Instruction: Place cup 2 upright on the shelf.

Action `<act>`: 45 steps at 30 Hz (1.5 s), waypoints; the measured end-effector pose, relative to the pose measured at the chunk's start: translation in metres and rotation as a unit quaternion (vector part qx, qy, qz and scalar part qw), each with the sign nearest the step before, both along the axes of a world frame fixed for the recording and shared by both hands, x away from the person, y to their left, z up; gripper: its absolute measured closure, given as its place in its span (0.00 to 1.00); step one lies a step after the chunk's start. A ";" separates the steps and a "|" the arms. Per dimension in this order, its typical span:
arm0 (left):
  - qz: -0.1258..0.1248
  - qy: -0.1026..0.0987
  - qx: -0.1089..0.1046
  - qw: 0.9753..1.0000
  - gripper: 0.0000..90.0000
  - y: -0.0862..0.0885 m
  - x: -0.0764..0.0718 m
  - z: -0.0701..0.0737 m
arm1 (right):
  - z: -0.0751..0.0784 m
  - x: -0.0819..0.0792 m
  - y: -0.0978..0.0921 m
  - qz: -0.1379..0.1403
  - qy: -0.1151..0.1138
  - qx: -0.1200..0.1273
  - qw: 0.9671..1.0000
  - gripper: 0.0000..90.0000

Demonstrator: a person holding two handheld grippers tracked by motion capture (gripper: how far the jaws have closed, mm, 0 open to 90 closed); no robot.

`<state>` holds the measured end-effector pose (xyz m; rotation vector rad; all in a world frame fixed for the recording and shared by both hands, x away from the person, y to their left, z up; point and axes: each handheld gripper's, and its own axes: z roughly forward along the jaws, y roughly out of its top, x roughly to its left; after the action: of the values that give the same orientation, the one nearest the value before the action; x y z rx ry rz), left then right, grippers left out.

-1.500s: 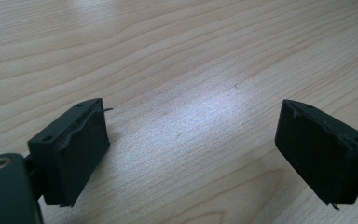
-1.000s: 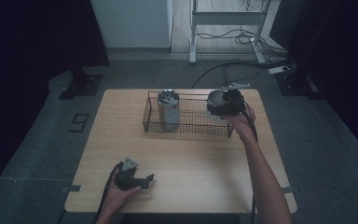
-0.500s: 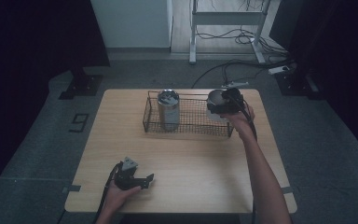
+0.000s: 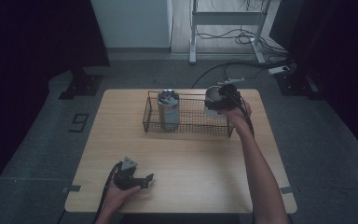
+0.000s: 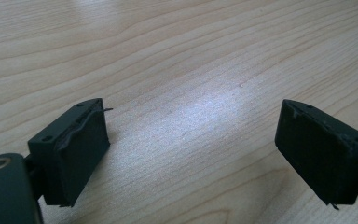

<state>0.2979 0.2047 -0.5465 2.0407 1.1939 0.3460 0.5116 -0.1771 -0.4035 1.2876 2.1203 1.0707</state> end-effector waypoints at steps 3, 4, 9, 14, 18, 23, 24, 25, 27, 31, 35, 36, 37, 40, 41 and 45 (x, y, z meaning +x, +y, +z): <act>-0.001 0.000 0.002 1.000 0.11 0.000 0.000 0.000 | 0.000 0.003 0.000 -0.002 0.001 0.000 1.000 0.08; -0.001 0.000 0.002 1.000 0.11 0.000 0.000 0.000 | -0.001 0.004 0.000 -0.002 0.001 0.000 1.000 0.08; -0.001 0.000 0.003 1.000 0.11 0.000 0.000 0.000 | -0.003 0.009 0.000 -0.006 0.006 0.005 1.000 0.08; -0.002 0.000 0.003 1.000 0.11 -0.001 0.000 0.000 | -0.009 0.015 0.001 -0.011 0.008 0.004 1.000 0.08; -0.002 0.000 0.004 1.000 0.11 -0.001 0.000 0.000 | -0.015 0.019 0.001 -0.013 0.015 0.003 1.000 0.08; -0.002 0.000 0.004 1.000 0.11 -0.001 0.000 0.000 | -0.019 0.022 0.003 -0.015 0.020 0.001 1.000 0.08; -0.003 0.001 0.004 1.000 0.11 -0.001 0.000 0.000 | -0.020 0.022 0.003 -0.015 0.020 0.001 1.000 0.08; -0.002 0.000 0.005 1.000 0.11 -0.002 0.000 0.000 | -0.021 0.023 0.004 -0.015 0.021 0.000 1.000 0.08; -0.003 0.000 0.004 1.000 0.11 -0.002 -0.001 0.000 | -0.023 0.023 0.005 -0.015 0.024 -0.001 1.000 0.08; -0.003 -0.002 0.009 1.000 0.11 -0.003 -0.001 0.000 | -0.028 0.025 0.007 -0.017 0.027 -0.013 0.999 0.08; -0.003 -0.001 0.008 1.000 0.11 -0.003 -0.001 0.000 | -0.033 0.026 0.008 -0.019 0.035 -0.013 0.999 0.08; -0.004 -0.001 0.008 1.000 0.11 -0.003 -0.001 0.000 | -0.035 0.027 0.008 -0.020 0.036 -0.013 0.999 0.08; -0.004 -0.001 0.008 1.000 0.11 -0.003 -0.001 0.000 | -0.037 0.028 0.007 -0.021 0.037 -0.014 0.999 0.08; -0.004 0.000 0.007 1.000 0.11 -0.003 -0.001 0.000 | -0.041 0.029 0.006 -0.023 0.042 -0.013 0.999 0.08; -0.004 0.000 0.007 1.000 0.11 -0.003 -0.001 0.000 | -0.042 0.030 0.006 -0.023 0.041 -0.013 0.999 0.08; -0.005 0.000 0.006 1.000 0.11 -0.003 0.000 0.000 | -0.046 0.031 0.004 -0.025 0.046 -0.013 0.999 0.08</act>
<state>0.2974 0.2018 -0.5468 2.0564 1.1847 0.3486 0.5427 -0.1728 -0.4500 1.3939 2.1493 0.9768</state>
